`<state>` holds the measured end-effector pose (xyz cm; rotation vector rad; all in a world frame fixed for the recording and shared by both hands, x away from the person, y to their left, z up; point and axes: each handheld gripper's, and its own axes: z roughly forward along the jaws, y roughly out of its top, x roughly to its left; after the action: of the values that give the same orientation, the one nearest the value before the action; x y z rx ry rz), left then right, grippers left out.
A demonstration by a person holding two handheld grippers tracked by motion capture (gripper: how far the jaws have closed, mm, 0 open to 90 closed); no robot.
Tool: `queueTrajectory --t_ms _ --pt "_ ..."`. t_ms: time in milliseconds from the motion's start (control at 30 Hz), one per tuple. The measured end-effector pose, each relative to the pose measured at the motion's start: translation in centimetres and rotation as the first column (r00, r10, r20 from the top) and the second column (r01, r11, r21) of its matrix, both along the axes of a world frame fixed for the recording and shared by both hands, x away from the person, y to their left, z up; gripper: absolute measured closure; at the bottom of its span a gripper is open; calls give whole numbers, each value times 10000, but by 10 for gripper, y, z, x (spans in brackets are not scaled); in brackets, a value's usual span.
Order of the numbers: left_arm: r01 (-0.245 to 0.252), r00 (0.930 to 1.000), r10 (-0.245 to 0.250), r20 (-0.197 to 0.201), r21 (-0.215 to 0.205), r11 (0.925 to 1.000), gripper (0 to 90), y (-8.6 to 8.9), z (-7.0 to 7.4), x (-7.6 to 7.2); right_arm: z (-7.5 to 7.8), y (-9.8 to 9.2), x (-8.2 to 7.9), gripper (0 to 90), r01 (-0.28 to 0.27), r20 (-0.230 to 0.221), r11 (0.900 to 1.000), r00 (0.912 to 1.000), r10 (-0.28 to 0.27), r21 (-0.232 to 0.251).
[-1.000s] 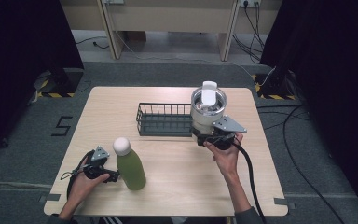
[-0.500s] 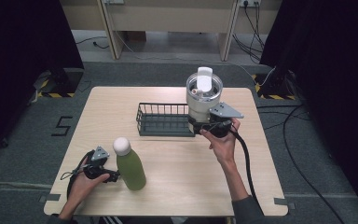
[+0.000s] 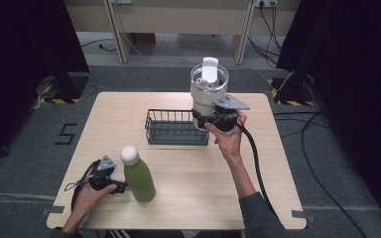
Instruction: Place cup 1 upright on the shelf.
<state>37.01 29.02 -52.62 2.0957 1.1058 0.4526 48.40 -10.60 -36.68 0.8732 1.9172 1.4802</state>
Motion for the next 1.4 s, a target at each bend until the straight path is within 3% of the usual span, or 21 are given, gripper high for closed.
queueTrajectory --t_ms 233,633,1400 --pt "3 10000 -3 -2 5 10000 0 0 0 0 0 8 13 112 82 29 9999 10000 -82 -75" --pt "-10 10000 10 -2 -12 10000 0 0 0 0 -14 18 30 112 87 -128 9999 9999 -86 100" --pt "-11 10000 11 -1 -14 10000 0 0 0 0 -37 29 43 111 118 -423 9999 9990 -118 -8"
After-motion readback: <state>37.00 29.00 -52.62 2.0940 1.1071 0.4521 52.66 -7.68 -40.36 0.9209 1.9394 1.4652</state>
